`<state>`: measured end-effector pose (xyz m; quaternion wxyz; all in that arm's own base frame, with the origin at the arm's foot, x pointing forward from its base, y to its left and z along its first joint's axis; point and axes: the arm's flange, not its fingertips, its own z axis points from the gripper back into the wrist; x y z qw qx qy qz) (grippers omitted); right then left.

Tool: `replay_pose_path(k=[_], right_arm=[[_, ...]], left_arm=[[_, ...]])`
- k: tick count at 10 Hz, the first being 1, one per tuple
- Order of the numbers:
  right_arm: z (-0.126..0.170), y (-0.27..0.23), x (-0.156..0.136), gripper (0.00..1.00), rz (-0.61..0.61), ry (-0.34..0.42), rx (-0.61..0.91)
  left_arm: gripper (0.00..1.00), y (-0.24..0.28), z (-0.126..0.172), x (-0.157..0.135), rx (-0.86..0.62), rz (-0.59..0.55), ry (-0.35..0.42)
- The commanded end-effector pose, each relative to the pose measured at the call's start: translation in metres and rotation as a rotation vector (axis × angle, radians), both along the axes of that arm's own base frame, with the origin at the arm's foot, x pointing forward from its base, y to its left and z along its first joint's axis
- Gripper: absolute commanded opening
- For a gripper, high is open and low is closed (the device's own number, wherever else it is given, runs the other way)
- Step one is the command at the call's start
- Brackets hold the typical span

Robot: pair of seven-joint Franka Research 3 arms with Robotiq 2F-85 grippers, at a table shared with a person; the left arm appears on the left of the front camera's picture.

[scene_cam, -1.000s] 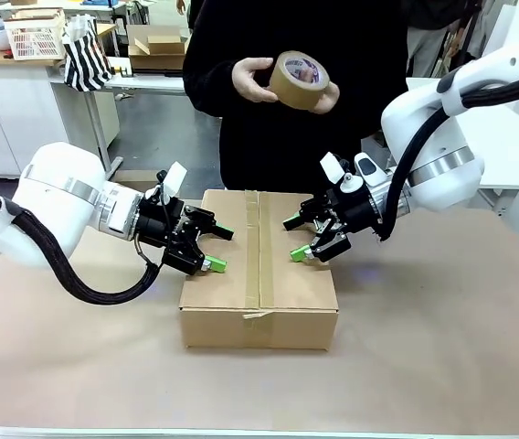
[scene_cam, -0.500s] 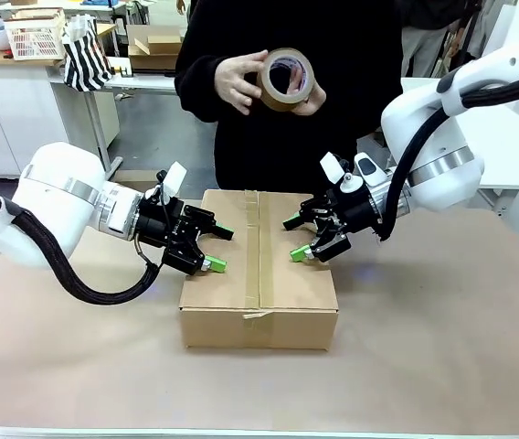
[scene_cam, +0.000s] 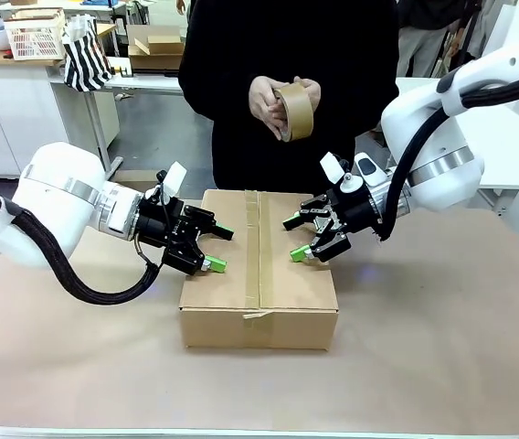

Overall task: Pack the gift set into the box.
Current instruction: Press and hold the closed box until the human finishes sealing it.

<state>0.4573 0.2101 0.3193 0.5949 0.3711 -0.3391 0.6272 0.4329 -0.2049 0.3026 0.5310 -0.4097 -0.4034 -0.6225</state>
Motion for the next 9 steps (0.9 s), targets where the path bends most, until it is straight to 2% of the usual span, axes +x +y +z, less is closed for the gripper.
replay_pose_path(k=[1, 9], right_arm=[[-0.005, 0.0, -0.0005, 1.0, -0.002, 0.003, -0.01], [-0.005, 0.0, -0.0005, 1.0, -0.002, 0.003, -0.01]], left_arm=[[1.0, 0.0022, -0.0044, -0.0012, 0.008, -0.012, 0.007], [1.0, 0.0022, -0.0044, -0.0012, 0.008, -0.012, 0.007]])
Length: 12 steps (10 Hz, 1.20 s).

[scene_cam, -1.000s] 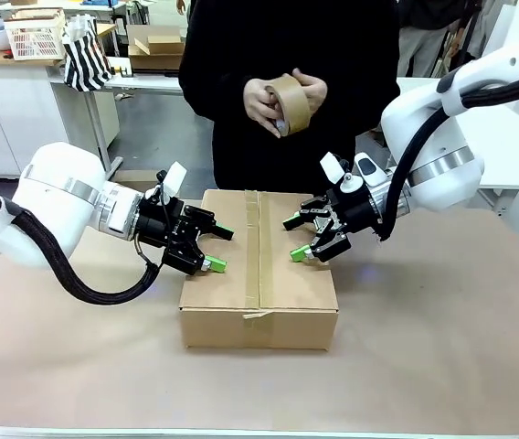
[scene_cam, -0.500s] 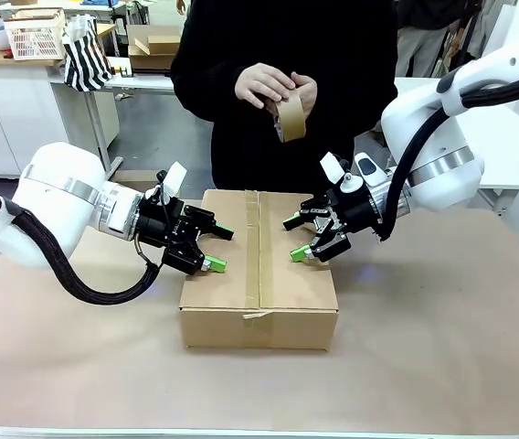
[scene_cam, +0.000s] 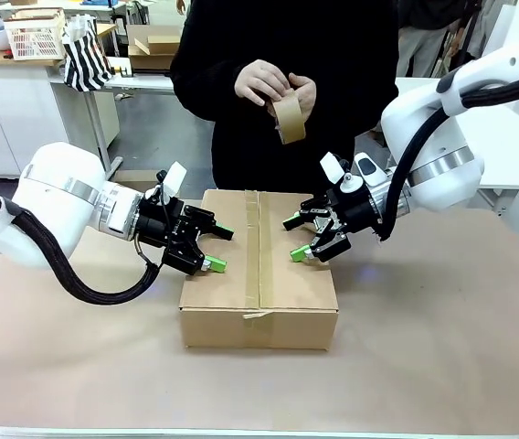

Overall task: Pack the gift set into the box.
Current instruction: Press and hold the closed box until the human finishes sealing it.

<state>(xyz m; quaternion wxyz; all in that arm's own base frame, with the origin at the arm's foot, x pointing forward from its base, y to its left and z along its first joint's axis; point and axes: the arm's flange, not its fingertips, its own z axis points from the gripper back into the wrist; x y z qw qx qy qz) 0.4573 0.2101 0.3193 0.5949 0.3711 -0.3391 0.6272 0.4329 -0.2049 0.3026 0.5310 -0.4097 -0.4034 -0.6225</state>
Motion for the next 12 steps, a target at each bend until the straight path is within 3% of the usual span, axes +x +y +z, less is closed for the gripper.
replay_pose_path(k=[1, 12], right_arm=[[-0.005, 0.0, -0.0005, 1.0, -0.002, 0.003, -0.01], [-0.005, 0.0, -0.0005, 1.0, -0.002, 0.003, -0.01]], left_arm=[[1.0, 0.0022, -0.0044, -0.0012, 0.008, -0.012, 0.007], [1.0, 0.0022, -0.0044, -0.0012, 0.008, -0.012, 0.007]])
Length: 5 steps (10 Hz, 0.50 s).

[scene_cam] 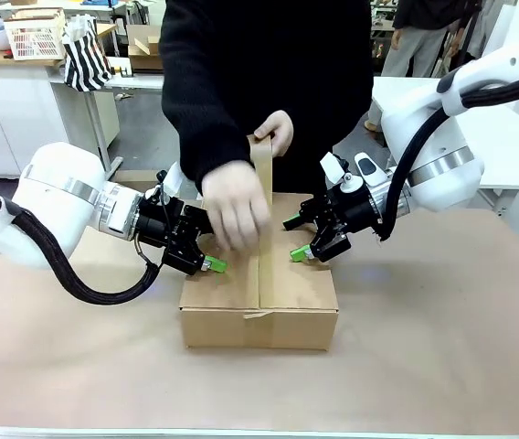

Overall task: Pack the gift set into the box.
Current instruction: Press and hold the closed box until the human finishes sealing it.

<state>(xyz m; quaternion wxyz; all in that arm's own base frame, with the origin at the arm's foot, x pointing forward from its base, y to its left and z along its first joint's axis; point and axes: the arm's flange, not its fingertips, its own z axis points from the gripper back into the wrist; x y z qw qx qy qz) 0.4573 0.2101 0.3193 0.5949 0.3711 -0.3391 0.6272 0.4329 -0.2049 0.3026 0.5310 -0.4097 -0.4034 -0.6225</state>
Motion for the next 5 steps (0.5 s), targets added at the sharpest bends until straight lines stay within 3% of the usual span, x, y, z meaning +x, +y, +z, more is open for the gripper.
replay_pose_path(k=[1, 5], right_arm=[[-0.005, 0.0, -0.0005, 1.0, -0.002, 0.003, -0.01], [-0.005, 0.0, -0.0005, 1.0, -0.002, 0.003, -0.01]], left_arm=[[1.0, 0.0022, -0.0044, -0.0012, 0.008, -0.012, 0.007], [1.0, 0.0022, -0.0044, -0.0012, 0.008, -0.012, 0.007]])
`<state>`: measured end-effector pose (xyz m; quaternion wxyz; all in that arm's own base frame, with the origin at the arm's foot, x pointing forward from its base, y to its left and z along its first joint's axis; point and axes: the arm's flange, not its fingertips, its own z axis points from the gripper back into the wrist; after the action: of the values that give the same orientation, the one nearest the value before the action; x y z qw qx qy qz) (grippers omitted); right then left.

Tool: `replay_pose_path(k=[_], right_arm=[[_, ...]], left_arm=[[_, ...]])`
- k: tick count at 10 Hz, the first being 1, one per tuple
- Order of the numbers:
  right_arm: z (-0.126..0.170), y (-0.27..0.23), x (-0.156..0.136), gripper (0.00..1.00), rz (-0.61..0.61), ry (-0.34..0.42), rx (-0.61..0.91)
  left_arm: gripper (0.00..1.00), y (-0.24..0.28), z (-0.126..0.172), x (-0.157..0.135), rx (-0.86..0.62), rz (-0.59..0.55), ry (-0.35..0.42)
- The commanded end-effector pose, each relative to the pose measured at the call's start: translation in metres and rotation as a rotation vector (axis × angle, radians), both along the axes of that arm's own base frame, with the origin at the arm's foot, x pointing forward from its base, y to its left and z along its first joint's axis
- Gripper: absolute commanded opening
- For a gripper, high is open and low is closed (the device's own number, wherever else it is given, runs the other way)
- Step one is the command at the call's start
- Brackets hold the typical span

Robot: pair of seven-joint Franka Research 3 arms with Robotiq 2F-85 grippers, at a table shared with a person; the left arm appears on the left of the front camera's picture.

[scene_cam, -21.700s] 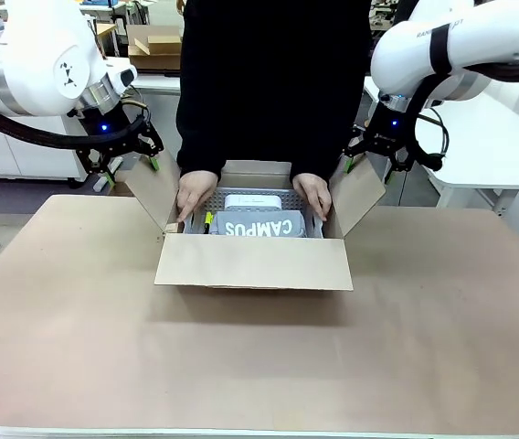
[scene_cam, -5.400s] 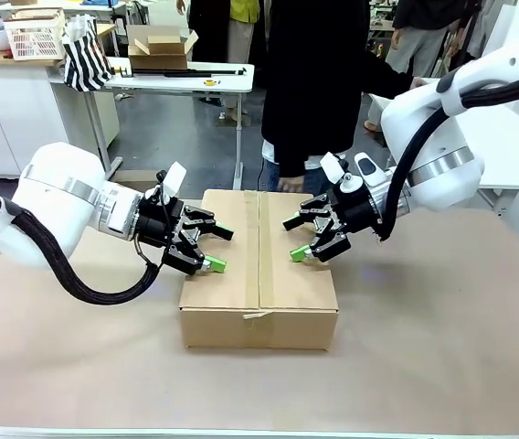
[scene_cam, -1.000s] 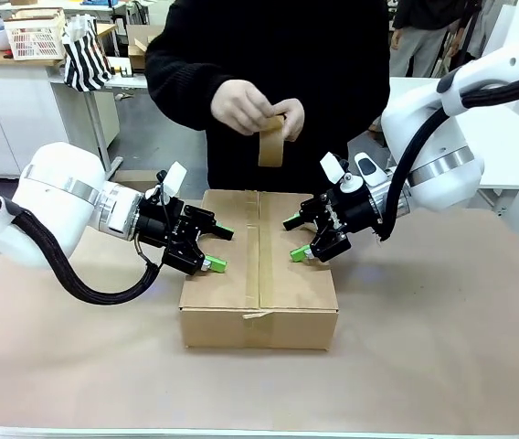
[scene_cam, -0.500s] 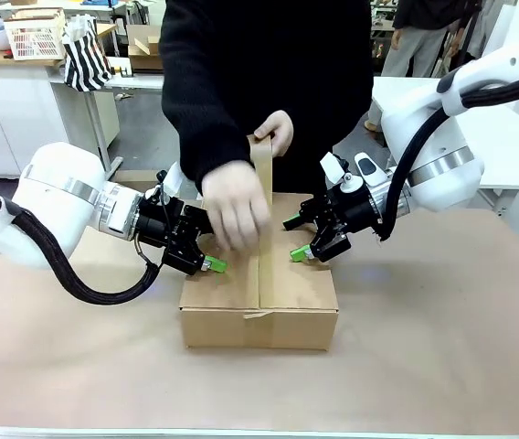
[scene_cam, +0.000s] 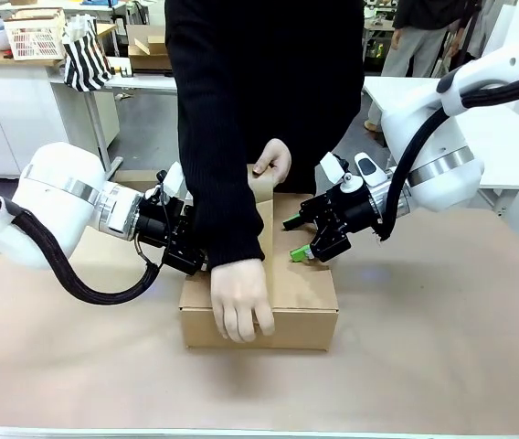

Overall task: Pack the gift set into the box.
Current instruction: Press and hold the closed box until the human finishes sealing it.

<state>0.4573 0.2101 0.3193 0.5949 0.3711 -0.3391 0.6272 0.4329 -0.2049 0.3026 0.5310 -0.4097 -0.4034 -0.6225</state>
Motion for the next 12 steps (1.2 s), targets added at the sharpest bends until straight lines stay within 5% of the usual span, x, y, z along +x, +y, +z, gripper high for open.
replay_pose_path(k=[1, 12], right_arm=[[-0.005, 0.0, -0.0005, 1.0, -0.002, 0.003, -0.01], [-0.005, 0.0, -0.0005, 1.0, -0.002, 0.003, -0.01]], left_arm=[[1.0, 0.0022, -0.0044, -0.0012, 0.008, -0.012, 0.007], [1.0, 0.0022, -0.0044, -0.0012, 0.008, -0.012, 0.007]])
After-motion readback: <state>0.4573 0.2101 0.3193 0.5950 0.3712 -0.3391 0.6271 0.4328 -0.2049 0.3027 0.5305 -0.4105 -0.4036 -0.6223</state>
